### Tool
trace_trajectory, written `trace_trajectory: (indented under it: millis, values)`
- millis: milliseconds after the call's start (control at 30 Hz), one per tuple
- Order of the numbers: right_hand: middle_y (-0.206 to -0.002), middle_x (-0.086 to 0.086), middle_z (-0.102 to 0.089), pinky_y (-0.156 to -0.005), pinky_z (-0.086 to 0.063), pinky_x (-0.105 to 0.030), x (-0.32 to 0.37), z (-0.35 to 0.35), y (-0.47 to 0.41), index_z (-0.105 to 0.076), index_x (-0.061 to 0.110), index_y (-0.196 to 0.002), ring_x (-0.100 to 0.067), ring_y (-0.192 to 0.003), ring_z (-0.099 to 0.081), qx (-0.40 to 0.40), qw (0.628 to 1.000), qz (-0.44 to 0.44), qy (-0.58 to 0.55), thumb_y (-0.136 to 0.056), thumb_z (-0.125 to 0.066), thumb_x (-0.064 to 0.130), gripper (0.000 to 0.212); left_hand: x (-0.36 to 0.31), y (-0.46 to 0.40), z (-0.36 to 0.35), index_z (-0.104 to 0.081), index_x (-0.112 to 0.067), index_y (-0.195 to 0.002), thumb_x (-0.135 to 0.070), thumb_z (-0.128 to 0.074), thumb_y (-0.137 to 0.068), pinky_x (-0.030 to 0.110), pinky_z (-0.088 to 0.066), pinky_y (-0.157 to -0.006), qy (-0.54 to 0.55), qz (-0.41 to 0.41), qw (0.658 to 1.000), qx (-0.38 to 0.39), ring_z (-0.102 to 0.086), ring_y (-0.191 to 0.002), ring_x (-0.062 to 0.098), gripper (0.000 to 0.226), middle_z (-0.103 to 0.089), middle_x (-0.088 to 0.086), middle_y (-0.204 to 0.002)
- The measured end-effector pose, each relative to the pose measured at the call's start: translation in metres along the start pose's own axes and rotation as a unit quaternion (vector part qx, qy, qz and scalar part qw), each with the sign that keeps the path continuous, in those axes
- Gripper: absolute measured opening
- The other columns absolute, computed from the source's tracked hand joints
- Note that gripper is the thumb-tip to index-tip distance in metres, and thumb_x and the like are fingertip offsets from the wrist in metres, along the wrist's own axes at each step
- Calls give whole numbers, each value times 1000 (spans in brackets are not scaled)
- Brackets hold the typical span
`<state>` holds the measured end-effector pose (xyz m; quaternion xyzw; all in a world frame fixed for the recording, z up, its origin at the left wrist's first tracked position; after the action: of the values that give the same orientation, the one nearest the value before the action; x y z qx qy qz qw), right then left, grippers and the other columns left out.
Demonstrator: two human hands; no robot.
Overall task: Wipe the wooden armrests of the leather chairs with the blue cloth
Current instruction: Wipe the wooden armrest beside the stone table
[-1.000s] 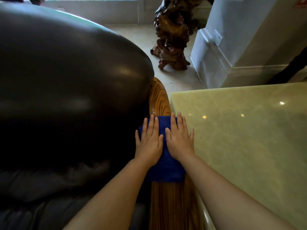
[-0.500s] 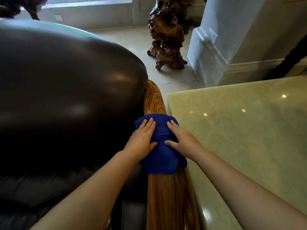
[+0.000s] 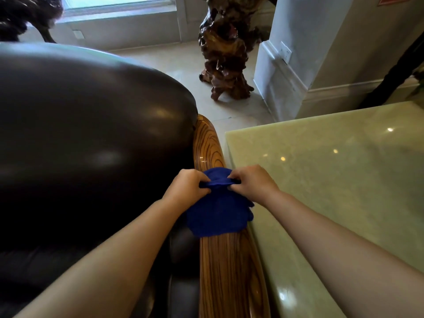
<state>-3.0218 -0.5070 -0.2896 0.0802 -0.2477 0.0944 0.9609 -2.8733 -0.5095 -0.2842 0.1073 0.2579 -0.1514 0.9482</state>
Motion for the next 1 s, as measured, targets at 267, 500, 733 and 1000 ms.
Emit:
trace_trajectory:
  millis: [267, 500, 733, 1000]
  values:
    - [-76, 5, -69, -58, -47, -18, 39, 79, 14, -74, 19, -91, -8, -72, -63, 78, 993, 17, -90, -76, -67, 16, 17, -33, 9, 74, -73, -26, -88, -20, -73, -73, 11, -49, -59, 50, -4, 995, 84, -65, -73, 1, 16, -68, -12, -79]
    - [-82, 8, -70, -64, -52, -19, 116, 178, 38, -72, 20, -96, -9, -79, -66, 127, 985, 55, -107, -78, -67, 12, 20, -88, 51, 184, -73, -31, -86, -22, -72, -72, 3, -43, -54, 33, -12, 996, 86, -61, -66, -11, 16, -67, -18, -69]
    - [-85, 1, -73, -77, -57, -32, 236, 250, 76, -74, 18, -91, -13, -81, -67, 100, 985, 125, -63, -73, -69, 14, 19, -120, 140, 298, -72, -29, -78, -17, -71, -69, 23, -52, -63, 1, 15, 1000, 22, -61, -62, 3, 15, -69, -9, -70]
    - [-80, 11, -70, -67, -54, -20, 377, 268, 131, -72, 23, -90, -4, -75, -65, 133, 963, 231, -33, -76, -70, 17, 15, -112, 276, 391, -71, -28, -80, -13, -71, -71, 26, -53, -68, 7, 66, 997, -35, -64, -68, 8, 18, -71, -6, -74]
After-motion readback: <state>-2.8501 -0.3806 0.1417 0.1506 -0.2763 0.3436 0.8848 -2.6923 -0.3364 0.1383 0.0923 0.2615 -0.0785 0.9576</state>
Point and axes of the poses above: each hand's wrist, its own y-axis away from the middle knuckle, its own z-axis out of the back of the hand, x = y × z, the point moved 6 cm from there along -y, towards the middle knuckle
